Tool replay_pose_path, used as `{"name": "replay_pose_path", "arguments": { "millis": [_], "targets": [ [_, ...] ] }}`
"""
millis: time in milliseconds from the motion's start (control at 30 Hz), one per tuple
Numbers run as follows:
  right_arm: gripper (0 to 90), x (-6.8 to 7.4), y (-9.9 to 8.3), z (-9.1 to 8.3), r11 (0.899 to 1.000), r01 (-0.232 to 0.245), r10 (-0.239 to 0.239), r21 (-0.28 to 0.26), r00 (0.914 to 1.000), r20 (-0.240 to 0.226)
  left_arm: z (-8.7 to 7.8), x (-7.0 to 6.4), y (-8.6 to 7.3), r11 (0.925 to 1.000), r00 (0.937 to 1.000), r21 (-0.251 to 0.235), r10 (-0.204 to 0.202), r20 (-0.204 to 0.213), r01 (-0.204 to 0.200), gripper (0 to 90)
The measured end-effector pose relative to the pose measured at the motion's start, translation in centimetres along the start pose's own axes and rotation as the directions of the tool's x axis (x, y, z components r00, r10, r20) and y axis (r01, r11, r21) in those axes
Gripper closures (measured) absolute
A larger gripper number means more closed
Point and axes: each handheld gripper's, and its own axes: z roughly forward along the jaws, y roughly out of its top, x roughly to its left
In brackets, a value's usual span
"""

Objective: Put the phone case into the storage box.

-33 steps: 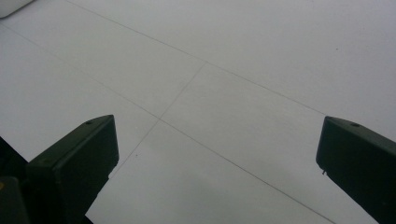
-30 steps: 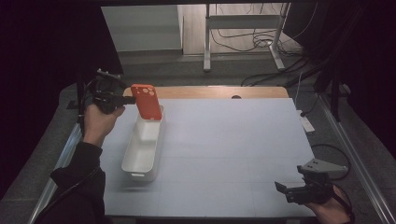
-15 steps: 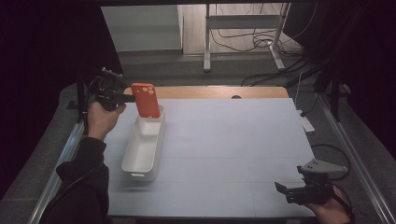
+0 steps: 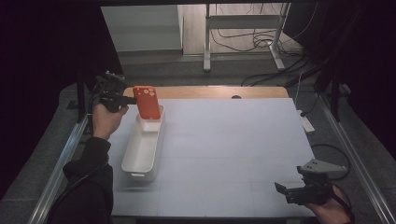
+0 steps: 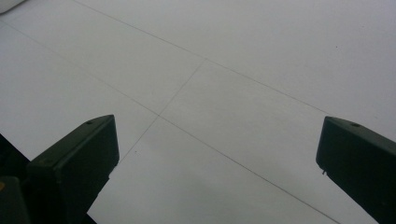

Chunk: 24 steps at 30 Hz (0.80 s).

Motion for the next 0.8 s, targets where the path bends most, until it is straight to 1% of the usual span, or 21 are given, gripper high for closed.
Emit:
{"name": "replay_pose_path", "arguments": {
  "millis": [433,800],
  "targets": [
    [0.0,0.1,0.0,0.1,1.0,0.015,-0.015,0.009,0.9999,-0.004,1.7,0.5,-0.8,0.9996,0.9999,0.023,-0.015,0.001,0.015,89.0],
    [0.0,0.1,0.0,0.1,1.0,0.014,-0.014,0.012,0.9999,-0.006,3.0,0.7,-1.6,0.9987,0.9996,0.043,-0.028,0.006,0.028,88.9]
  ]
}}
